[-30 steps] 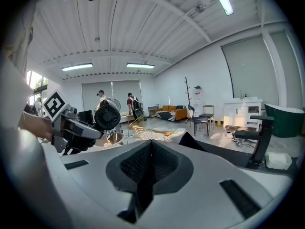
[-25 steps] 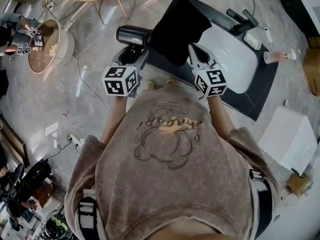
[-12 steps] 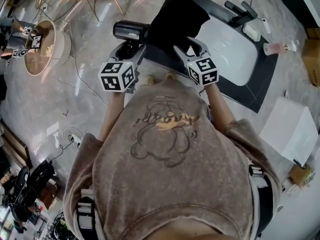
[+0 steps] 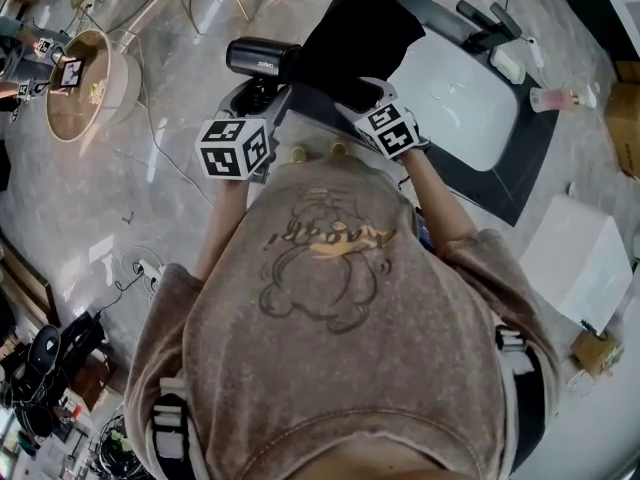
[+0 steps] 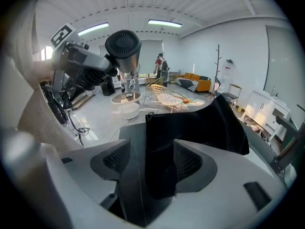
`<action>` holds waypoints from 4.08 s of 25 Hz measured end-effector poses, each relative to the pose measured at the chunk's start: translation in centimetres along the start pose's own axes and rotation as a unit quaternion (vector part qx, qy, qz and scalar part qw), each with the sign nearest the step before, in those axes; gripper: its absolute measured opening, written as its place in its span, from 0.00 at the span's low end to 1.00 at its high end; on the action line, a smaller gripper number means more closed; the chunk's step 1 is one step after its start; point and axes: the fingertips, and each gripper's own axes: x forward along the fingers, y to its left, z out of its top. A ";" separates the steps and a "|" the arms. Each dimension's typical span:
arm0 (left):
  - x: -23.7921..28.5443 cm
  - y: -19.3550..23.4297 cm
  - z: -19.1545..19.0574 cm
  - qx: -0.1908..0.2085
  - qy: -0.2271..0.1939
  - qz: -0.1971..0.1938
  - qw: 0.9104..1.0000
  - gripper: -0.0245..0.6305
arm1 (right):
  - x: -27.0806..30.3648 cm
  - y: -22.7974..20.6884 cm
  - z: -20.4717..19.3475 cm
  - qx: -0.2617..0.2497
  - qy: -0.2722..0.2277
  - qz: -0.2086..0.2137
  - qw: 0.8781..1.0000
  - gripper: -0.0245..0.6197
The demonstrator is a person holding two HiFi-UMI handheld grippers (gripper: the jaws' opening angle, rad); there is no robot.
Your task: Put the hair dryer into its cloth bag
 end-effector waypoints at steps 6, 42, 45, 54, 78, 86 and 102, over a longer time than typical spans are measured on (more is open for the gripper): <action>-0.4 0.5 -0.5 -0.006 0.004 0.004 1.000 0.43 | 1.9 0.6 -2.4 -0.047 0.060 0.004 0.997 0.40; -0.9 0.6 -2.5 -0.026 0.020 -0.008 0.999 0.43 | -1.1 -2.6 2.6 0.021 -0.016 -0.003 1.000 0.07; -0.5 0.0 -3.0 -0.016 0.031 -0.022 0.999 0.43 | -1.9 -3.5 4.1 0.039 -0.040 -0.011 0.998 0.07; 0.5 -2.2 -5.3 0.001 0.070 -0.061 0.996 0.43 | -3.9 -6.9 8.9 0.064 -0.104 -0.035 0.992 0.07; 5.8 -7.6 -9.9 0.069 0.172 -0.180 0.966 0.43 | -3.7 -7.9 11.0 0.057 -0.104 0.000 0.993 0.07; 8.2 -7.1 -10.0 0.075 0.185 -0.182 0.963 0.43 | -3.8 -6.8 10.2 0.034 -0.093 0.026 0.995 0.07; 12.2 -4.8 -8.1 0.054 0.185 -0.142 0.971 0.43 | -3.1 -3.5 9.5 0.004 -0.063 0.084 0.994 0.07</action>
